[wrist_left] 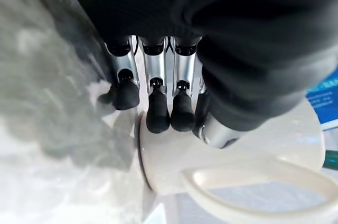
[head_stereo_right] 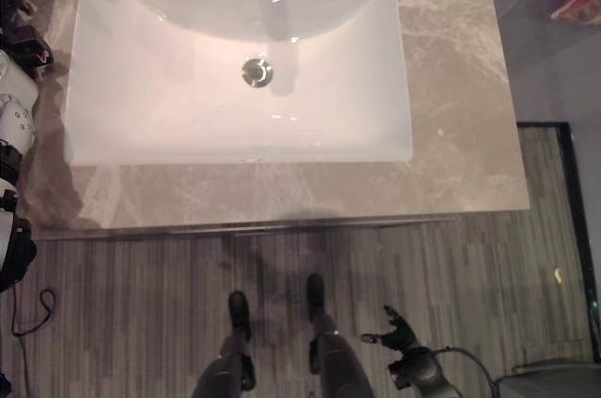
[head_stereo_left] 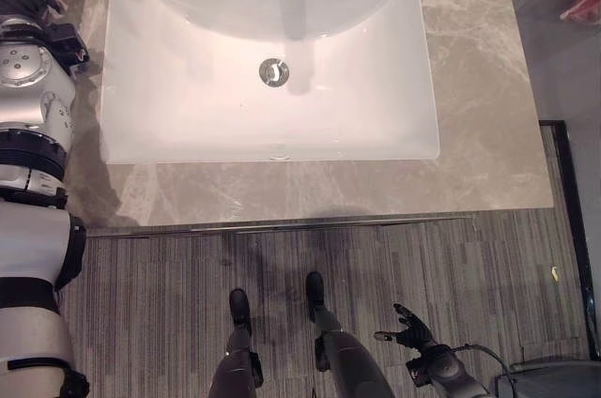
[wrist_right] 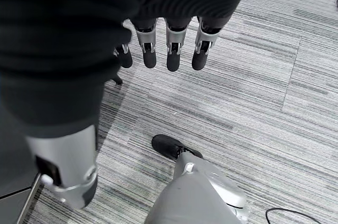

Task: Put brush and paste in cup on sink, flatten towel.

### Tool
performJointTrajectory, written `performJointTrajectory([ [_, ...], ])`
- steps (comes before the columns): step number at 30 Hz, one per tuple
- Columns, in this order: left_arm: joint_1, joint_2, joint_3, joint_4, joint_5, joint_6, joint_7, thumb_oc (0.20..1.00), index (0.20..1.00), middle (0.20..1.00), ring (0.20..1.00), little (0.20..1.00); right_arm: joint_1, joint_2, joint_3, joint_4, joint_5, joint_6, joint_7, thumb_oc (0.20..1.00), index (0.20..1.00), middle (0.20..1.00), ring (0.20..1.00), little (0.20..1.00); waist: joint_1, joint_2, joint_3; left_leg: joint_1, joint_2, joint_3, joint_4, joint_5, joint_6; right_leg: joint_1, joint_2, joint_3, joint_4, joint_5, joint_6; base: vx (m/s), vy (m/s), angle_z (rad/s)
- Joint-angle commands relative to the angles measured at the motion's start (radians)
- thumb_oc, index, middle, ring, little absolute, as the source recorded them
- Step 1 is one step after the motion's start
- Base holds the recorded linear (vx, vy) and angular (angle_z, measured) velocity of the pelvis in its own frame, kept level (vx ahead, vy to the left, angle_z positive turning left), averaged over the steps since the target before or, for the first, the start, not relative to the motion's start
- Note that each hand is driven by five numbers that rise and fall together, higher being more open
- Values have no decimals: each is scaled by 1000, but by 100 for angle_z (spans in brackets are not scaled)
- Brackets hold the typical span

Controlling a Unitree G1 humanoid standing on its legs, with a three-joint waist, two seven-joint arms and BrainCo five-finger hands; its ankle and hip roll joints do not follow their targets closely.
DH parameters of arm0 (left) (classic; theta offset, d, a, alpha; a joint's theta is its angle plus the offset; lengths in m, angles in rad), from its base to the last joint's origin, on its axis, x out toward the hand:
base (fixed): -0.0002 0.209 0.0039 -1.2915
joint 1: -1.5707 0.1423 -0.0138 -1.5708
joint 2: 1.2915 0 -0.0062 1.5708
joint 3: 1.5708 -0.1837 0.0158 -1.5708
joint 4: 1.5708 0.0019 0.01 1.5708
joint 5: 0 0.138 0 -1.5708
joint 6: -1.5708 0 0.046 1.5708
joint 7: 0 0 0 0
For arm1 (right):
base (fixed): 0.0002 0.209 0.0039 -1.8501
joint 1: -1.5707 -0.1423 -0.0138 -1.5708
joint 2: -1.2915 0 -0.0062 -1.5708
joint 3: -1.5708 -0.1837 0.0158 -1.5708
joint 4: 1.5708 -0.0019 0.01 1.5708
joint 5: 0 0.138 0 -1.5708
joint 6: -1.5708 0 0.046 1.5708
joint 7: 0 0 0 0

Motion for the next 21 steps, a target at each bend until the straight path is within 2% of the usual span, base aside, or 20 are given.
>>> performJointTrajectory([
  [1, -50, -48, 5, 63, 78, -22, 61, 200, 200, 200, 200, 200, 17, -59, -13, 19, -18, -4, -9, 1000, 1000, 1000, 1000, 1000, -5, 26, -4, 67, 43, 15, 3, -12, -54, 35, -114, -24, -2, 47, 140, 9, -40, 1],
  [6, 37, -74, 65, -29, 149, -27, 123, 200, 200, 200, 200, 200, -5, -43, -16, 46, -25, 8, -20, 1000, 1000, 1000, 1000, 1000, 10, 12, -19, 104, 47, 9, 3, -16, -53, 79, -114, -35, -2, 33, 133, 13, -58, 3],
  [7, 139, -78, 98, -172, 191, -51, 152, 200, 200, 200, 200, 200, -6, -39, -27, 47, -33, 12, -25, 1000, 1000, 1000, 1000, 1000, 24, 4, -22, 137, 49, 5, 3, -26, -53, 116, -113, -45, -2, 21, 127, 46, -44, 5],
  [8, 147, -78, 103, -178, 194, -49, 155, 200, 200, 200, 200, 200, -4, -41, -26, 46, -34, 12, -25, 1000, 1000, 1000, 1000, 1000, 23, 6, -22, 139, 49, 4, 3, -26, -53, 119, -113, -46, -2, 21, 127, 70, -62, 7],
  [11, 358, -103, 190, -428, 238, -92, 176, 200, 200, 200, 200, 200, -9, -27, -43, 85, -60, 22, -24, 1000, 1000, 1000, 1000, 1000, 47, -4, -27, 196, 50, 0, 3, -41, -51, 182, -110, -62, -2, 1, 117, 77, -22, 13],
  [12, 573, -125, 289, -651, 282, -119, 176, 200, 200, 200, 200, 200, -14, -19, -53, 107, -84, 30, -19, 1000, 1000, 1000, 1000, 1000, 65, -6, -29, 246, 52, 0, 3, -54, -49, 234, -107, -71, -2, -15, 111, 95, 27, 19],
  [14, 654, -138, 327, -710, 292, -122, 163, 200, 200, 200, 200, 200, -11, -17, -57, 113, -99, 32, -16, 1000, 1000, 1000, 1000, 1000, 70, -8, -33, 269, 52, 3, 3, -60, -47, 259, -106, -73, -2, -23, 108, 62, 26, 14],
  [15, 747, -166, 372, -797, 306, -134, 151, 200, 200, 200, 200, 200, -14, -15, -67, 124, -111, 34, -15, 1000, 1000, 1000, 1000, 1000, 78, -10, -37, 290, 51, 2, 3, -66, -45, 281, -106, -73, -2, -29, 107, 28, 18, 10],
  [16, 749, -166, 373, -798, 307, -134, 151, 200, 200, 200, 200, 200, -14, -15, -66, 124, -111, 34, -15, 1000, 1000, 1000, 1000, 1000, 77, -9, -37, 291, 51, 2, 3, -66, -45, 282, -106, -73, -2, -29, 107, 77, 73, 17],
  [18, 956, -211, 467, -954, 303, -150, 82, 200, 200, 200, 200, 200, -14, -6, -82, 151, -138, 39, 0, 1000, 1000, 1000, 1000, 1000, 97, -9, -57, 356, 43, 7, 3, -87, -34, 346, -107, -78, -2, -44, 104, 63, 91, 19],
  [19, 956, -211, 467, -954, 303, -150, 82, 200, 200, 200, 200, 200, -14, -6, -82, 151, -138, 39, 0, 1000, 1000, 1000, 1000, 1000, 96, -9, -56, 357, 43, 7, 3, -87, -34, 346, -107, -78, -2, -44, 104, 10, 103, 0],
  [21, 1127, -251, 535, -1095, 275, -171, -5, 200, 200, 200, 200, 200, -8, -9, -101, 127, -149, 33, 19, 1000, 1000, 1000, 1000, 1000, 109, -11, -70, 401, 28, 7, 25, -111, -19, 398, -116, -73, 4, -51, 102, 14, 131, 2],
])
